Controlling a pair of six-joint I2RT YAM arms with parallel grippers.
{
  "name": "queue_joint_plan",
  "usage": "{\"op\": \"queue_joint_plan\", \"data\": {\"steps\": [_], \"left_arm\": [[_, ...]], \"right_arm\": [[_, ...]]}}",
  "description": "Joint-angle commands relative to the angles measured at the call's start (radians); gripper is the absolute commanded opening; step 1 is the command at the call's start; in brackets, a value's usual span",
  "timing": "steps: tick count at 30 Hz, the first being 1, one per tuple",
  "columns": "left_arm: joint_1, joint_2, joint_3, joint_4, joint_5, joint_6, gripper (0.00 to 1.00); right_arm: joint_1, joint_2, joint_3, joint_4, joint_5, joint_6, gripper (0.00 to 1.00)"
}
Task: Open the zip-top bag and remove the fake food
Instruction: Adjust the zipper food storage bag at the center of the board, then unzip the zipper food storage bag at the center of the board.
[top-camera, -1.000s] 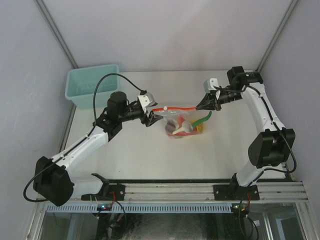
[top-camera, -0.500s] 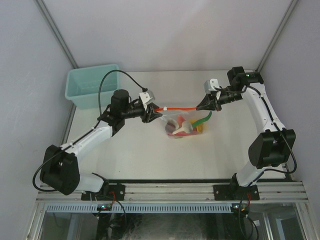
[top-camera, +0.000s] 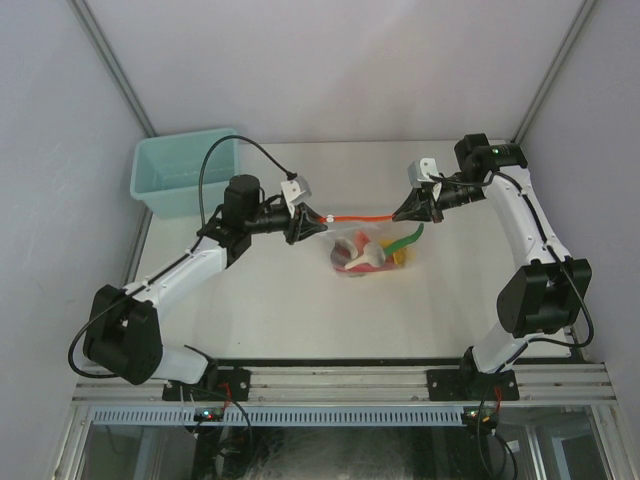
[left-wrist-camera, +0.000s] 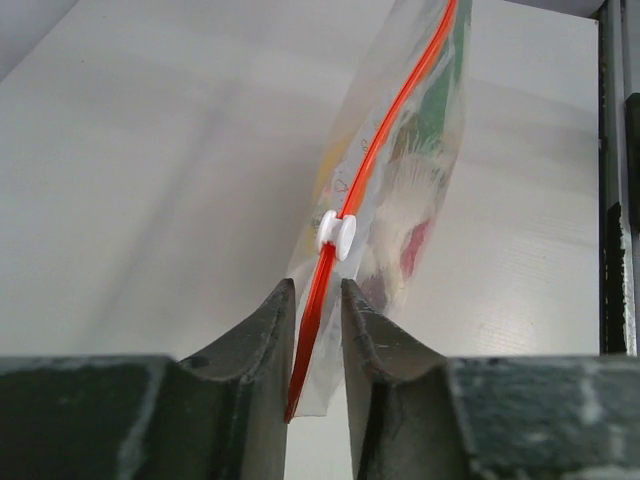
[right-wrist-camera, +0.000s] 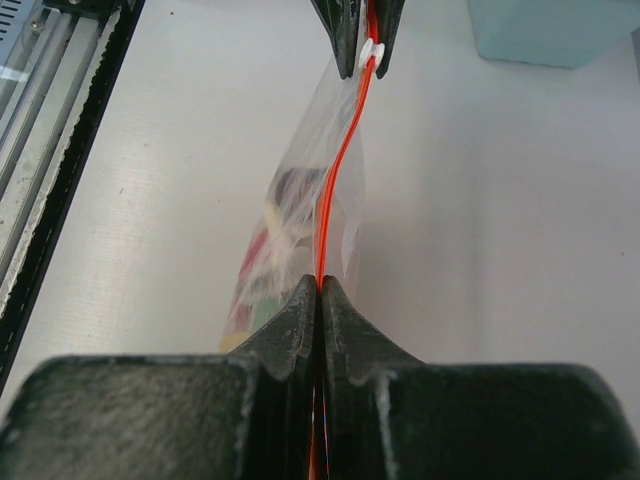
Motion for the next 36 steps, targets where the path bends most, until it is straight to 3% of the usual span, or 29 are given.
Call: {"op": "queue_joint_plan", "data": {"steps": [1,5,7,9,16,19,28,36], "left_arm": [[0.004,0.000,0.063,0.026,0.045,-0.019,0.23],[0.004,0.005,0.076,0.018,0.060,-0.027,0.01],[0.001,-0.002,0.084,0.018,0.061,-0.029,0.00],[-0.004,-0.011,0.094,0.012,0.049,-0.020,0.00],[-0.083,-0.018,0.174,-0.079,-0.003,0.073,0.00],[-0.108,-0.004,0.210,-0.097,-0.010,0.081,0.00],[-0.148,0.060,0.331,-0.173,0.004,0.029,0.00],[-0.149,0.076,0.361,-0.216,0.012,0.010,0.00]], "right_arm": [[-0.006,-0.046,0.002,-0.009,-0.028,-0.018,0.00],[-0.006,-0.047,0.004,-0.010,-0.025,-0.020,0.00],[-0.006,-0.046,0.007,-0.015,-0.026,-0.022,0.01],[-0.006,-0.047,0.017,-0.021,-0.031,-0.021,0.09],[0.017,-0.053,0.084,-0.028,-0.076,0.030,0.47],[0.056,-0.062,0.093,0.030,-0.102,0.132,0.56],[0.219,-0.106,-0.001,0.399,-0.003,0.574,0.51],[0.281,-0.136,-0.075,0.596,0.142,0.802,0.40]]}}
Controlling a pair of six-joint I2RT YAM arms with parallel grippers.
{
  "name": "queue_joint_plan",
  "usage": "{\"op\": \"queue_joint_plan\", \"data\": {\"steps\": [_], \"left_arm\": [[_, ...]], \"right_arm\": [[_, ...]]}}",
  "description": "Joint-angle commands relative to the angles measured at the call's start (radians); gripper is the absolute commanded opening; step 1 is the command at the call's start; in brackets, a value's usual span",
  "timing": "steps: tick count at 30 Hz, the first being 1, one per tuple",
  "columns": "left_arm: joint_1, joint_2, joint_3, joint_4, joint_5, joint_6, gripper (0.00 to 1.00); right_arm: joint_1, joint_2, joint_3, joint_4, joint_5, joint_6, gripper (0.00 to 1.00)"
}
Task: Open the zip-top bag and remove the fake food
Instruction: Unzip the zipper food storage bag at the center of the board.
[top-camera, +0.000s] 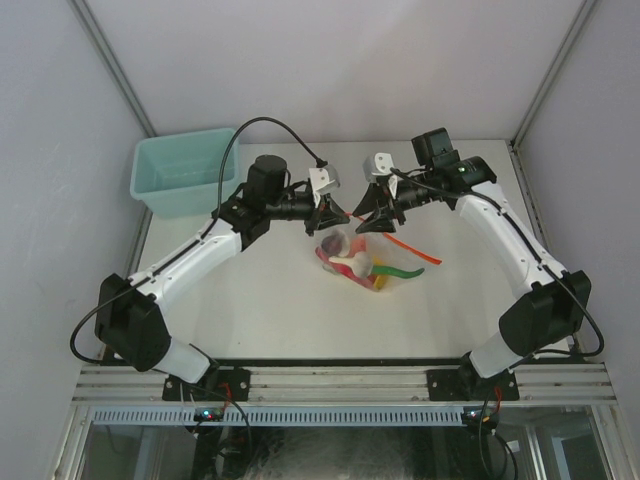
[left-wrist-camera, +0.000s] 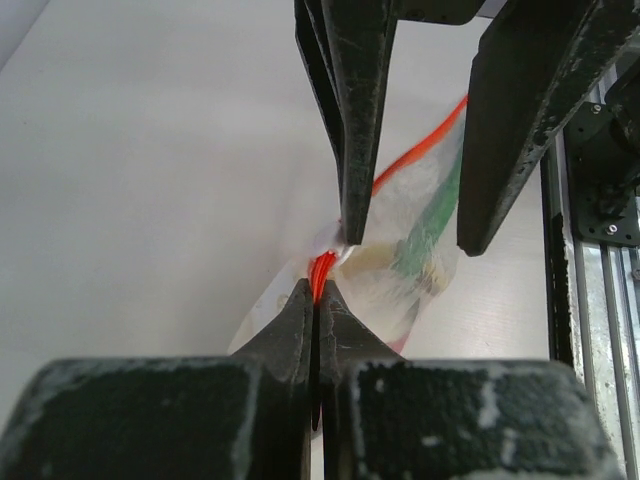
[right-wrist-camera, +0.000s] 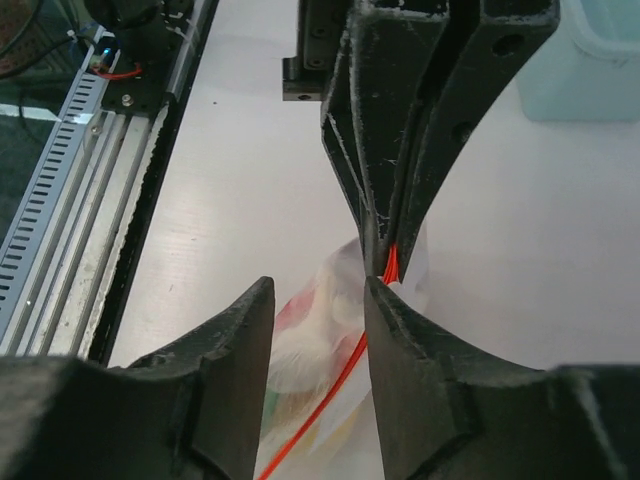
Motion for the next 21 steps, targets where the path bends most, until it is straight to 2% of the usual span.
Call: {"op": "queue_joint_plan", "data": {"steps": [1,5,10,21], "left_arm": [[-0.007,-0.013,0.081,0.018,0.033,-0.029,0.00],[-0.006,-0.014,0.087,-0.002,0.038,-0.029,0.00],[-0.006,-0.018,0.089,-0.022,0.043,-0.030,0.00],[-0.007,-0.028,0.095,-0.043,0.056,-0.035,0.00]], "right_arm": [[0.021,-0.050,-0.034,0.195,0.114,0.200,0.39],[0.020,-0.049,-0.024,0.201,0.125,0.225,0.39],[0.007,-0.051,0.018,0.123,0.013,0.142,0.38],[0.011,-0.043,0.013,0.183,0.106,0.180,0.39]]}}
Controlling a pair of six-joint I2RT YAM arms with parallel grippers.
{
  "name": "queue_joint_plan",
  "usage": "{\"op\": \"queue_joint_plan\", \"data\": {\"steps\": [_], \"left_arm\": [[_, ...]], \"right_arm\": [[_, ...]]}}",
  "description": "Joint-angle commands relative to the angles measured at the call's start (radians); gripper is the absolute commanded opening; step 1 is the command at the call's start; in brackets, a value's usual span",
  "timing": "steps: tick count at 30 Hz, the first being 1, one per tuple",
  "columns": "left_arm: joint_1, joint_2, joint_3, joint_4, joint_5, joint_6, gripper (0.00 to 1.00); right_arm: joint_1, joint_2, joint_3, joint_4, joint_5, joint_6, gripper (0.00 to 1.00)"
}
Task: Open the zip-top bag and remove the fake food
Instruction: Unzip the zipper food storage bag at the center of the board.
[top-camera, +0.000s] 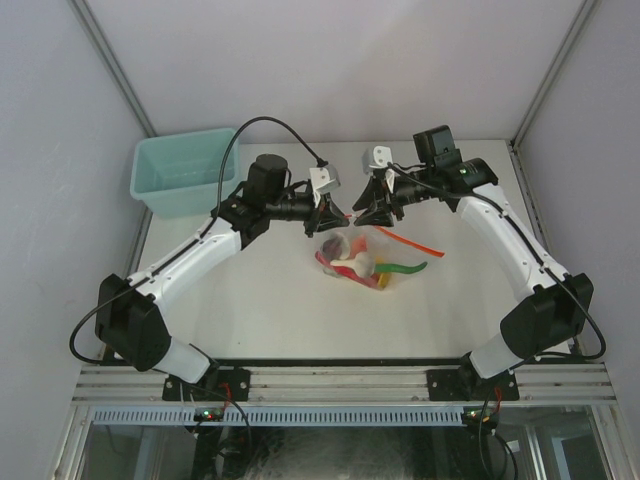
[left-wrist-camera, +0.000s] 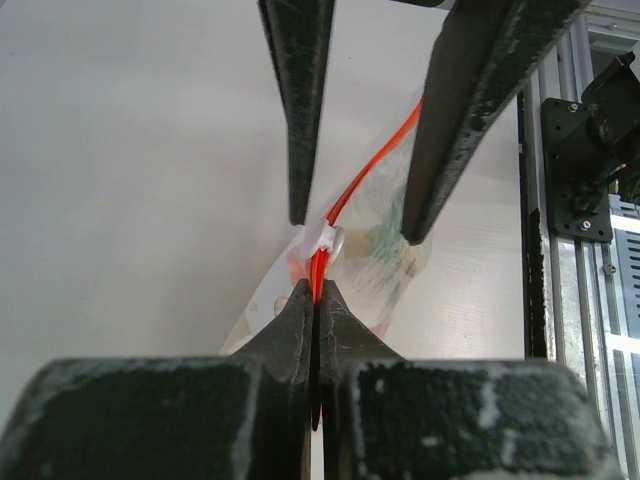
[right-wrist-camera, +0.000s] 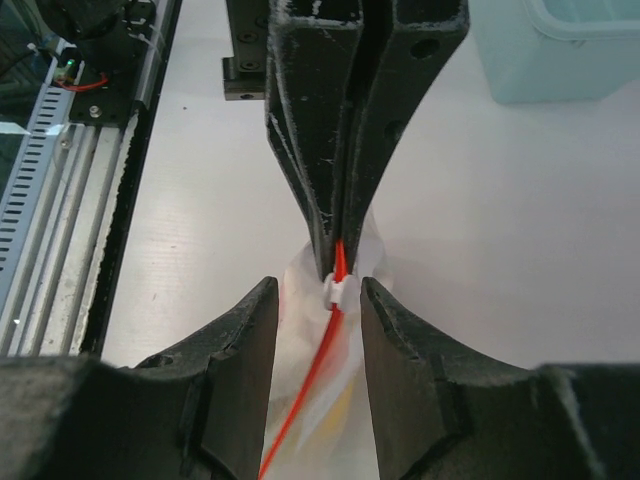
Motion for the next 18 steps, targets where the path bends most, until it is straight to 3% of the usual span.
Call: {"op": "queue_joint_plan", "data": {"steps": [1,18], "left_arm": [[-0.007,-0.034,0.075,0.020,0.046,-0.021,0.00],[-0.007,-0.035,0.072,0.017,0.051,-0.025,0.00]], "right_arm": [[0.004,-0.024,0.033,0.061,0.047,0.017,0.39],[0.036,-0.015,-0.007,0.054,0.069,-0.017,0.34]]}}
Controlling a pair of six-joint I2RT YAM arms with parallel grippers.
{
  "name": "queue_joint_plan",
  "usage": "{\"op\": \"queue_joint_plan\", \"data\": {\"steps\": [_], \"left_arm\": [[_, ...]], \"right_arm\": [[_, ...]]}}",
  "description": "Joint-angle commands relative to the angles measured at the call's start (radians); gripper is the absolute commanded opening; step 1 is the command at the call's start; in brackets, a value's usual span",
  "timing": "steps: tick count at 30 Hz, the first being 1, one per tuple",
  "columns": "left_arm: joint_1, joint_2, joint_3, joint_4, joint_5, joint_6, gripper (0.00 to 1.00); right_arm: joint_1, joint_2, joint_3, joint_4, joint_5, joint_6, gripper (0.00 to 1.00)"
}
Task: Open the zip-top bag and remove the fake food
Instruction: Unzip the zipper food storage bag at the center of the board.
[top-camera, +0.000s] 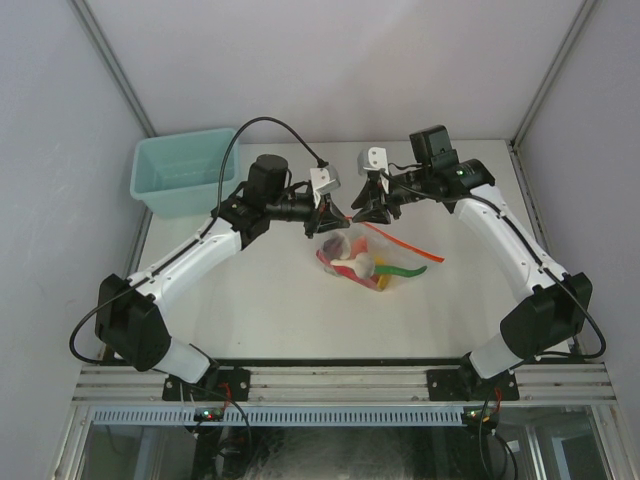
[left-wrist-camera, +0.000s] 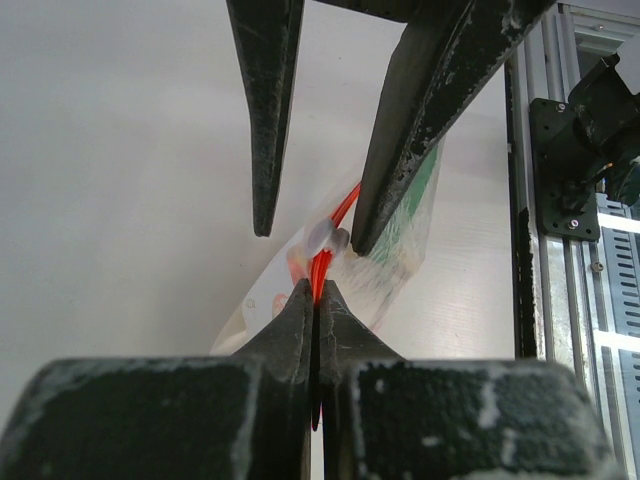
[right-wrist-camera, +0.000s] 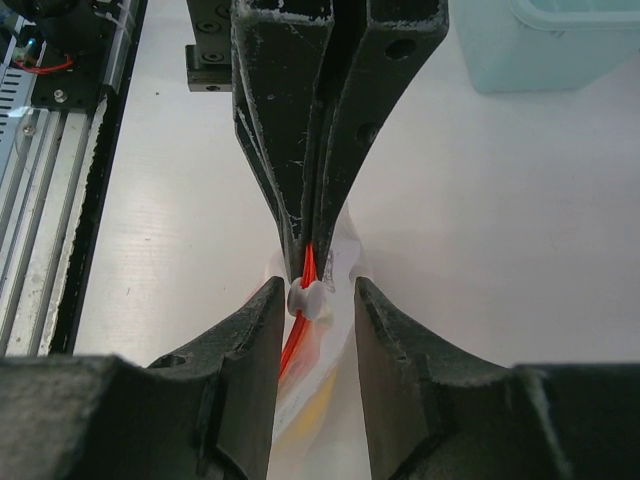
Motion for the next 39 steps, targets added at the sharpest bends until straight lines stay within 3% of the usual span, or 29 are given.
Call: {"op": "queue_joint_plan", "data": {"steps": [1,10,20,39], "left_arm": [[-0.004,-0.034,0.072,0.023,0.034,-0.016,0.00],[-0.004,-0.032,0.074,0.023,0.036,-0.017,0.00],[-0.003,-0.044,0.076,0.023,0.020,-0.018,0.00],[-0.003,-0.045,0.097,0.051,0.023,-0.034,0.00]], "right_arm": [[0.012,-0.016,-0.008,0.008,-0.008,-0.018,0.34],[0.017,-0.014,-0.035,0.035,0.011,0.001,0.30],[0.012,-0.017,-0.009,0.000,0.012,-0.029,0.00],[-0.105,-0.090,-0.048,-0.112,0.004,-0.116,0.00]]}}
